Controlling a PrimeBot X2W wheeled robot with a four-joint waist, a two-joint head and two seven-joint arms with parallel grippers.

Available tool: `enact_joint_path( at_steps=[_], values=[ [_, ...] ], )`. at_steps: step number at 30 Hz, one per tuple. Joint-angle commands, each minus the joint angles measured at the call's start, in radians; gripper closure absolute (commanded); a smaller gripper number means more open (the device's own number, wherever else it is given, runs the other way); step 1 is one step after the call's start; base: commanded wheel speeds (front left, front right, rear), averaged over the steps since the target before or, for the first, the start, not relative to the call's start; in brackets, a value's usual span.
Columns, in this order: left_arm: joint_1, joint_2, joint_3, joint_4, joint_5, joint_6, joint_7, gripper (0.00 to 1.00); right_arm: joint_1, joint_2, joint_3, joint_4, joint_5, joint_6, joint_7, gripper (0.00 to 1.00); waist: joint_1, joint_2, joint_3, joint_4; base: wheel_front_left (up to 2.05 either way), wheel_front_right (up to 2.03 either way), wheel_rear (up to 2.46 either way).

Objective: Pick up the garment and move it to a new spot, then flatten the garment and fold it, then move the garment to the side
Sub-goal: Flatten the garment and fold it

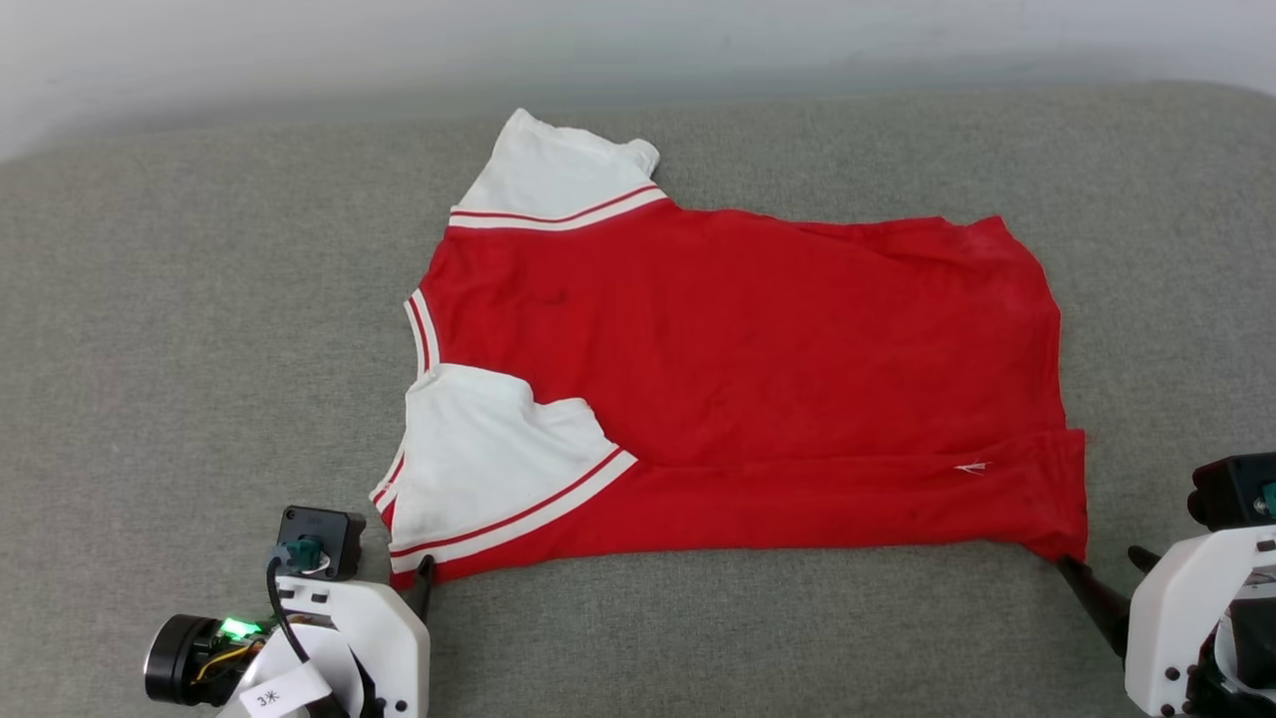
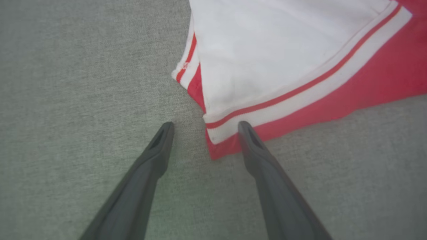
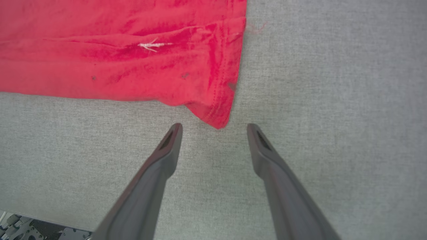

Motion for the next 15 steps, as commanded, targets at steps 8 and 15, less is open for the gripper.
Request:
enact_joint_path(
  at_steps=[8, 15],
  values=[
    [-0.023, -0.004, -0.029, 0.090, -0.012, -0.020, 0.050, 0.90, 0.001, 0.024, -0.019, -0.037, -0.021, -0.001, 0.005, 0.00, 0.0000, -0.0001, 0.050, -0.015, 0.00, 0.00, 0.00],
    [-0.019, -0.020, -0.024, 0.104, -0.033, -0.050, 0.006, 1.00, -0.010, 0.006, -0.022, -0.004, -0.032, -0.001, -0.011, 0.00, 0.0000, -0.0001, 0.017, 0.002, 0.00, 0.00, 0.00]
  ],
)
